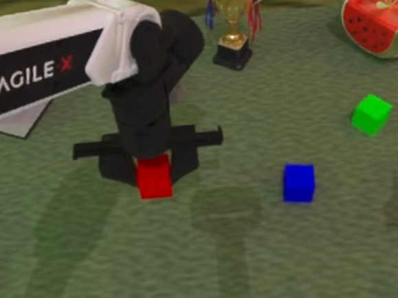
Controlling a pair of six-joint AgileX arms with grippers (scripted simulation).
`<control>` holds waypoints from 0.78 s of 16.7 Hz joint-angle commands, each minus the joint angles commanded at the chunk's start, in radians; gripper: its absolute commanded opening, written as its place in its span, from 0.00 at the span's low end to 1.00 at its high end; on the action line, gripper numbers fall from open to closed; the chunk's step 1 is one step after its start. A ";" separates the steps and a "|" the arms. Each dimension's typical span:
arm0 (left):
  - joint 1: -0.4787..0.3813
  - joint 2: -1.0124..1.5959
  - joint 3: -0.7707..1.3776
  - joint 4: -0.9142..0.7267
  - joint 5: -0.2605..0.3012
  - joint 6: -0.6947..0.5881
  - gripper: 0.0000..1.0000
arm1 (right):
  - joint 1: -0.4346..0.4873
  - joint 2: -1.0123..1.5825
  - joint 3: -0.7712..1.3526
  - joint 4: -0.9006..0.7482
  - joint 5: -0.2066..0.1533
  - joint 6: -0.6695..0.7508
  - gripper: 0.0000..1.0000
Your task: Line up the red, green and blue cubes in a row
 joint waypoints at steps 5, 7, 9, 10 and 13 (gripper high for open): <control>0.006 0.009 -0.008 0.016 0.000 0.002 0.00 | 0.000 0.000 0.000 0.000 0.000 0.000 1.00; 0.010 0.027 -0.041 0.071 0.000 0.000 0.00 | 0.000 0.000 0.000 0.000 0.000 0.000 1.00; 0.010 0.055 -0.088 0.146 0.001 0.001 0.00 | 0.000 0.000 0.000 0.000 0.000 0.000 1.00; 0.008 0.069 -0.111 0.183 0.001 0.003 0.00 | 0.000 0.000 0.000 0.000 0.000 0.000 1.00; 0.005 0.095 -0.152 0.247 0.001 0.006 0.00 | 0.000 0.000 0.000 0.000 0.000 0.000 1.00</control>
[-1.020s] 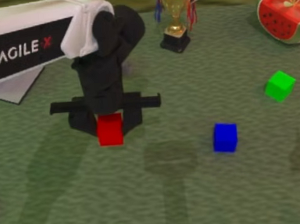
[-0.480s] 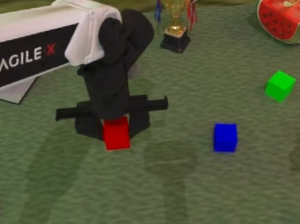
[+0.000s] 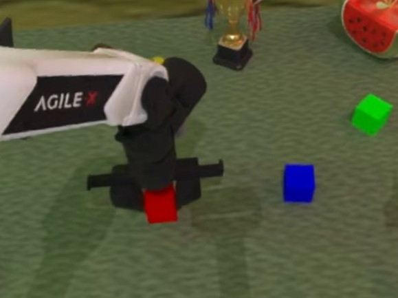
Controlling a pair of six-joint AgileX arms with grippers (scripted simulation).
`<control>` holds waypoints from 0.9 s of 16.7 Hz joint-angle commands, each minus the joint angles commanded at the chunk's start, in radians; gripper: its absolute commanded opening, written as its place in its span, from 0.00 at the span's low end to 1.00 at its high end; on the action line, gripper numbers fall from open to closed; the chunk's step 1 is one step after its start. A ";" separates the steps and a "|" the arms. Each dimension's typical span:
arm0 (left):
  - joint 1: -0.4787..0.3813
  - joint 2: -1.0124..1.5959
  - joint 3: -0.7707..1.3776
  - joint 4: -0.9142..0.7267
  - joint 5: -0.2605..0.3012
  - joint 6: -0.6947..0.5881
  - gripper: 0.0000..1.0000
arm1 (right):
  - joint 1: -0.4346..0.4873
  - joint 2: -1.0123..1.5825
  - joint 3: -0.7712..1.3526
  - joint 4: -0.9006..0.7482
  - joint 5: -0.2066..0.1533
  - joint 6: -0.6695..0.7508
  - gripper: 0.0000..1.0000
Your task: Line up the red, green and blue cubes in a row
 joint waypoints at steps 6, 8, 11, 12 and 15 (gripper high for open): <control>0.000 0.001 -0.001 0.001 0.000 0.000 0.15 | 0.000 0.000 0.000 0.000 0.000 0.000 1.00; 0.000 0.001 -0.001 0.001 0.000 0.000 0.30 | 0.000 0.000 0.000 0.000 0.000 0.000 1.00; 0.000 0.001 -0.001 0.001 0.000 0.000 0.53 | 0.000 0.000 0.000 0.000 0.000 0.000 1.00; 0.000 0.001 -0.001 0.001 0.000 0.000 0.60 | 0.000 0.000 0.000 0.000 0.000 0.000 1.00; 0.000 0.001 -0.001 0.001 0.000 0.000 0.83 | 0.000 0.000 0.000 0.000 0.000 0.000 1.00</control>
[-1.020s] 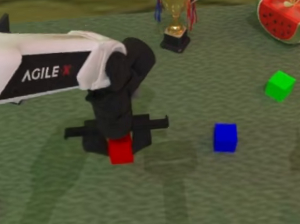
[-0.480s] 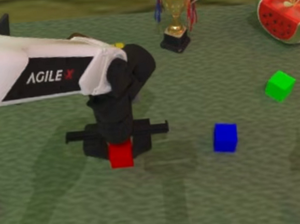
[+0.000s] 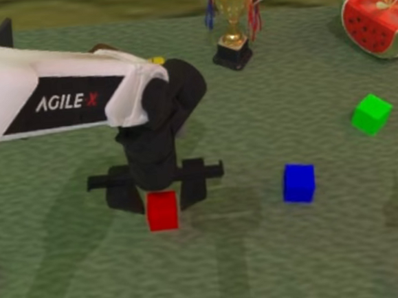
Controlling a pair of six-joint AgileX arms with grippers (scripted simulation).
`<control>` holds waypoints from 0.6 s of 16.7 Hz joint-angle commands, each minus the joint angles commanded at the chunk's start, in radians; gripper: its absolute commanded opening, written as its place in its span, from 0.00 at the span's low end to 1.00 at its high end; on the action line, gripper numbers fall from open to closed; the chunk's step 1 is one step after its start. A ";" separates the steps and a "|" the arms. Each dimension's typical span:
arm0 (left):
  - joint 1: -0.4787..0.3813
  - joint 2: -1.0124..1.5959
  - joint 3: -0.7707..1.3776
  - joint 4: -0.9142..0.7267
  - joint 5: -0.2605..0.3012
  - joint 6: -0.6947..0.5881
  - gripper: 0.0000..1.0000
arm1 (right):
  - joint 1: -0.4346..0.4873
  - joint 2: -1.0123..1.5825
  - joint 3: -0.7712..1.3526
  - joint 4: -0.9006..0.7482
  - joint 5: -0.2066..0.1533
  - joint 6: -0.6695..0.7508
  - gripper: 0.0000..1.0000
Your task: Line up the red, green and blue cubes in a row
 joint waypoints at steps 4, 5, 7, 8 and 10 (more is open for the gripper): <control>0.000 0.000 0.000 0.000 0.000 0.000 1.00 | 0.000 0.000 0.000 0.000 0.000 0.000 1.00; 0.000 0.000 0.000 0.000 0.000 0.000 1.00 | 0.000 0.000 0.000 0.000 0.000 0.000 1.00; 0.000 0.000 0.000 0.000 0.000 0.000 1.00 | 0.000 0.000 0.000 0.000 0.000 0.000 1.00; 0.000 0.000 0.000 0.000 0.000 0.000 1.00 | 0.000 0.000 0.000 0.000 0.000 0.000 1.00; 0.000 0.000 0.000 0.000 0.000 0.000 1.00 | 0.000 0.000 0.000 0.000 0.000 0.000 1.00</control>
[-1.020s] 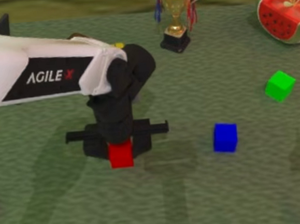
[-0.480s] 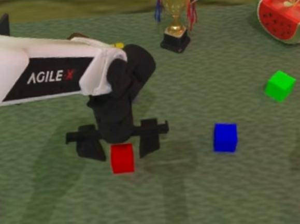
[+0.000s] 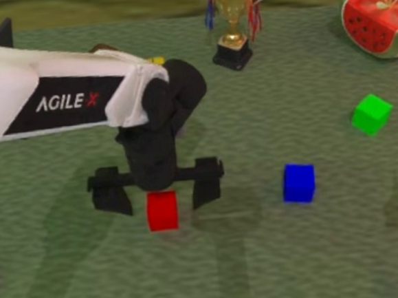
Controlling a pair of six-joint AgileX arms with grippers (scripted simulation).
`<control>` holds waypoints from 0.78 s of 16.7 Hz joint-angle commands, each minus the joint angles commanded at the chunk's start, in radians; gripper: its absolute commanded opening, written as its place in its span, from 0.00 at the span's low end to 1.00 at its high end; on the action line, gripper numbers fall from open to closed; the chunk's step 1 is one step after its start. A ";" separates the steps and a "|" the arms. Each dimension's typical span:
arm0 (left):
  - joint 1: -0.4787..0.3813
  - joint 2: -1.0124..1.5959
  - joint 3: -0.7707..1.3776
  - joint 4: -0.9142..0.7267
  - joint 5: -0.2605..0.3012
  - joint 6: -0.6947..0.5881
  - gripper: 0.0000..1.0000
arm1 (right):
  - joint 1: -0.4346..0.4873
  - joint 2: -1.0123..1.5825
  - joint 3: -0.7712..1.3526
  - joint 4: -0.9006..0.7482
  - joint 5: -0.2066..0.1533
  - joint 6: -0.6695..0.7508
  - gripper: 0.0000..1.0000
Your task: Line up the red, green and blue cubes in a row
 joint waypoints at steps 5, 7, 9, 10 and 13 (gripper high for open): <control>0.009 -0.028 0.053 -0.076 -0.001 -0.009 1.00 | 0.000 0.000 0.000 0.000 0.000 0.000 1.00; 0.013 -0.057 0.098 -0.166 -0.001 -0.010 1.00 | 0.000 0.000 0.000 0.000 0.000 0.000 1.00; 0.014 -0.084 0.137 -0.228 -0.001 -0.008 1.00 | 0.000 0.000 0.000 0.000 0.000 0.000 1.00; 0.015 -0.095 0.147 -0.243 -0.001 -0.007 1.00 | 0.000 0.000 0.000 0.000 0.000 0.000 1.00; 0.016 -0.098 0.150 -0.248 -0.001 -0.006 1.00 | 0.000 0.000 0.000 0.000 0.000 0.000 1.00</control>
